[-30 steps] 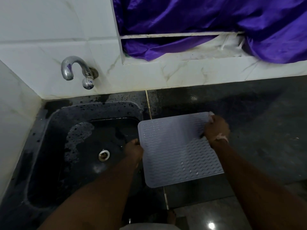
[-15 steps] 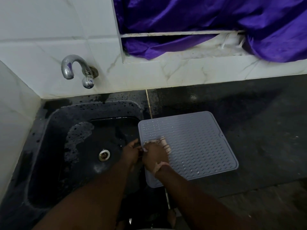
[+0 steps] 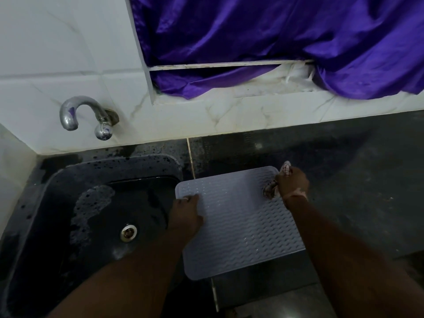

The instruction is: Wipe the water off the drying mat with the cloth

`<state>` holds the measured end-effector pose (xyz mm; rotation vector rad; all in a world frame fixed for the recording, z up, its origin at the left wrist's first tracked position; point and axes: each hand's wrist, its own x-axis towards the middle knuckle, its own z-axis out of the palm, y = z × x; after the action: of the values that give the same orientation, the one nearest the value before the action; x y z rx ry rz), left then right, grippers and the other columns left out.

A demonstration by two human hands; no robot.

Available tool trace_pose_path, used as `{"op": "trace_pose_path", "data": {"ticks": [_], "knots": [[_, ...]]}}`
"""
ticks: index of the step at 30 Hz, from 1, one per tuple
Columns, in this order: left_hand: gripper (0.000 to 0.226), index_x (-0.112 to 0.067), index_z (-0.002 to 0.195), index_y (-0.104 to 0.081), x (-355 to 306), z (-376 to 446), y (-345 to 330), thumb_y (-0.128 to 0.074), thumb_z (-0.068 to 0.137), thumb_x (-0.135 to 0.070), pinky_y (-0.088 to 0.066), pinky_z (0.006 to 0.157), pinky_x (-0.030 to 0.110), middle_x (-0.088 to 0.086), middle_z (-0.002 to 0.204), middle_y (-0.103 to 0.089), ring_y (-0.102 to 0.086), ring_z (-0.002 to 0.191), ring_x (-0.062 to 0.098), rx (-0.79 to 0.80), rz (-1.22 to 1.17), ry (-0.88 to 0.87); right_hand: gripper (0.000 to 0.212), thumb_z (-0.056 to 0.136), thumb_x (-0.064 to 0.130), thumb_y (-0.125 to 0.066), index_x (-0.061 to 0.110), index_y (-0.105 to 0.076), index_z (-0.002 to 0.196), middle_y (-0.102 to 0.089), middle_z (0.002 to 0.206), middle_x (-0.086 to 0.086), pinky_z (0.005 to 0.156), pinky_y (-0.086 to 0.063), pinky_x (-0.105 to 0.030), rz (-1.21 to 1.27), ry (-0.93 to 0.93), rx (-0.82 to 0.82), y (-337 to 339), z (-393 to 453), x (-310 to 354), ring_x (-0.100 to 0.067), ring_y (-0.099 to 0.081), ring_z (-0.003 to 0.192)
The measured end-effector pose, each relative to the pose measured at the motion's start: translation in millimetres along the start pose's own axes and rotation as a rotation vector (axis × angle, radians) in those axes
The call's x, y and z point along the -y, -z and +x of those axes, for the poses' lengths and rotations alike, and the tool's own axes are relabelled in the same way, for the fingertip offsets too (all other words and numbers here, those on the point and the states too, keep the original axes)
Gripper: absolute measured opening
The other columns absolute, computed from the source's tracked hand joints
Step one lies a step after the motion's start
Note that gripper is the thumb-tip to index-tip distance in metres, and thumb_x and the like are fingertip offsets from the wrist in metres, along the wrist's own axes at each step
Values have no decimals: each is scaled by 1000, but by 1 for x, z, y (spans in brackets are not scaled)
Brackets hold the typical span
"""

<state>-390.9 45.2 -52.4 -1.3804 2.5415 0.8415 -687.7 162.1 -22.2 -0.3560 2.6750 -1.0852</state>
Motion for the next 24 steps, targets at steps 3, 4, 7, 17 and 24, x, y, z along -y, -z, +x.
{"op": "trace_pose_path", "data": {"ticks": [3,4,7,17,24], "knots": [[90,-24,160,-21,-2,11,-1,-73,87,-32,-32,119,41,7,163,-26,-32,145,32,88,48,-4,37,100,15,-46,-1,-54,133,-55,133,-25,99,-46,-41,-195,51,66,-28,8,0,-41,-55,120],[93,-25,160,-19,-3,15,-1,-74,85,-31,-35,118,41,8,163,-25,-33,144,33,106,90,0,46,99,16,-44,0,-44,142,-48,141,-23,106,-42,-43,-273,84,109,-43,8,-2,-39,-49,128],[103,-27,161,-10,-4,25,1,-76,81,-32,-42,112,41,10,163,-23,-40,140,34,123,189,22,65,99,26,-44,5,-22,156,-27,159,-19,123,-20,-46,-602,170,228,-72,6,4,-36,-24,147],[61,-28,147,-39,-18,45,-4,-62,92,-34,-53,94,42,11,154,-31,-52,124,31,85,268,108,25,100,23,-46,14,-67,112,-69,112,-9,95,-47,-44,-619,668,477,-119,-113,72,-29,-64,103],[114,-24,159,-17,-20,58,4,-84,71,-49,-44,111,43,17,163,-10,-36,142,36,222,333,97,19,92,27,-58,13,-71,89,-73,93,-10,76,-52,-30,-202,281,455,-46,5,56,-31,-70,94]]}}
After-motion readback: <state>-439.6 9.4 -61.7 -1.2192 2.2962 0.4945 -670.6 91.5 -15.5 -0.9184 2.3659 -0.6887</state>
